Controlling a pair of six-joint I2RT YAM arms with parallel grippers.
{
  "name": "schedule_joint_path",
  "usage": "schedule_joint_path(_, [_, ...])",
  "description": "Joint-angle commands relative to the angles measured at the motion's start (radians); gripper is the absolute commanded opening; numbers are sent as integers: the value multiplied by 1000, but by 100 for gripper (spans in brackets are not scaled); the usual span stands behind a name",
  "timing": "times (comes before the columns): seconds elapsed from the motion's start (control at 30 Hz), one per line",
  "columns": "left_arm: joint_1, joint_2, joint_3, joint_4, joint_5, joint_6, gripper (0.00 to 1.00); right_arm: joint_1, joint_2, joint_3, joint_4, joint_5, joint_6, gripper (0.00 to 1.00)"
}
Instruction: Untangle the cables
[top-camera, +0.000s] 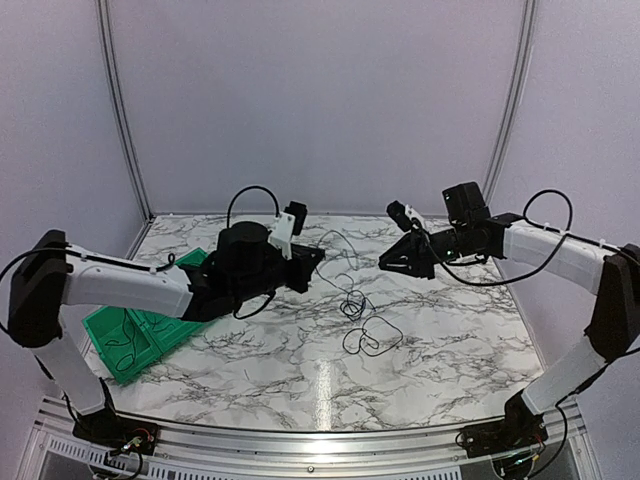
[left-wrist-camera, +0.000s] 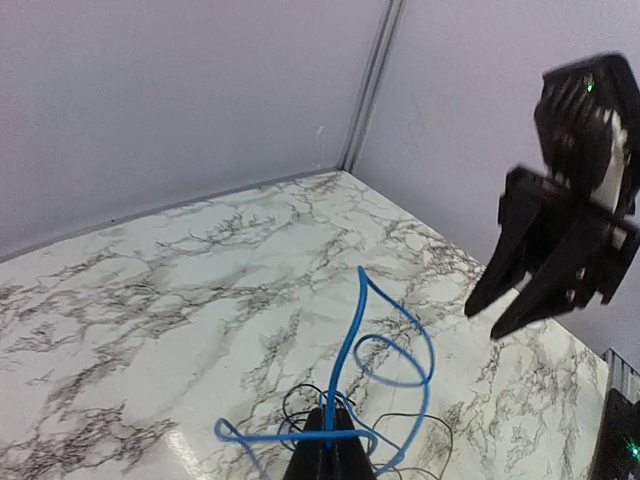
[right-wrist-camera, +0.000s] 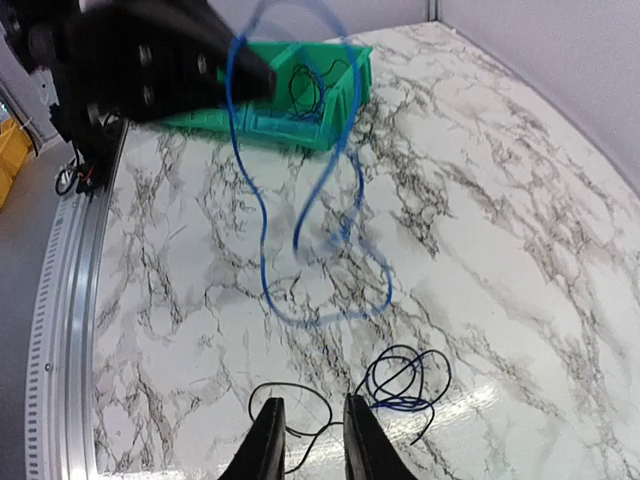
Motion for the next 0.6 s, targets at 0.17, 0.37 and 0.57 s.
schedule_joint_path(0.17, [58,-304,13,-399,-251,41,0,16,96,-44,11,-4,-69,26])
schedule_joint_path(0.37, [60,-430,91,-774,-394,34,0,20,117,-41,-7,65,-112,26])
schedule_joint_path(0.57, [85,-557,80,-1061,-557,-105,0,19,104,-34,-15,52,-119,26])
